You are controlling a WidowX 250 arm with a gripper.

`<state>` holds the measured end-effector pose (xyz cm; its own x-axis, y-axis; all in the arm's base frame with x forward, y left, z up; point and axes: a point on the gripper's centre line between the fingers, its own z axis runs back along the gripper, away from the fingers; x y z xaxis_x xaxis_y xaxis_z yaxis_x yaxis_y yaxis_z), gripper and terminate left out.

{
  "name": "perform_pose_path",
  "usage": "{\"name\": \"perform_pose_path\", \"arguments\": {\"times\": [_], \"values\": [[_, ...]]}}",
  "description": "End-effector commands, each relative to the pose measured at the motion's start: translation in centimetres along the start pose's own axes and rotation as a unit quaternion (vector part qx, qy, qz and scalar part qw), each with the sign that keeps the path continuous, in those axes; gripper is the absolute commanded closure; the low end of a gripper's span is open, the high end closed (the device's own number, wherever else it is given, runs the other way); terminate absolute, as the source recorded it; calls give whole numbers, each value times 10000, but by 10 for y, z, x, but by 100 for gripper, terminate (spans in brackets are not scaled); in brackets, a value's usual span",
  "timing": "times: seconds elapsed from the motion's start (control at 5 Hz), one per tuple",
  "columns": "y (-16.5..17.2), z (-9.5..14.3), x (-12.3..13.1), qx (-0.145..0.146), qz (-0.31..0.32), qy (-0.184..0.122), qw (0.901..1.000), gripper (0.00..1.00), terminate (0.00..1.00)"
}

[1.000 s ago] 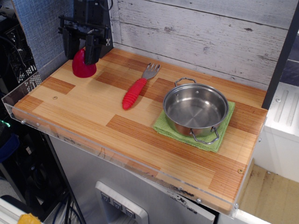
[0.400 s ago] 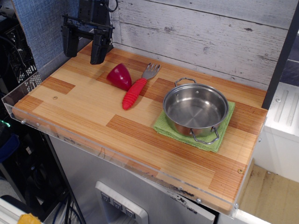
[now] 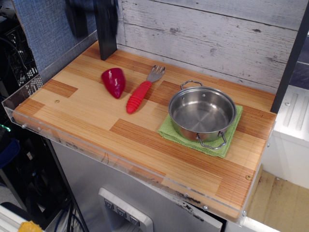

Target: Put the pepper to the left of the fork.

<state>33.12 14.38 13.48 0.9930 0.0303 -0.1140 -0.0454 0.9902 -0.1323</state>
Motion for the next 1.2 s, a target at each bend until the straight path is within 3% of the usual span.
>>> {"name": "perform_pose_path", "arguments": {"times": [0.0, 0.4, 0.8, 1.0], "values": [[-32, 92, -20, -30, -286, -1481, 9886, 0, 0], [-49, 86, -15, 840, -570, -1081, 9889, 0, 0], [-47, 85, -15, 1001, -592, -995, 9882, 0, 0], [-47, 85, -15, 1001, -592, -995, 9882, 0, 100]]}}
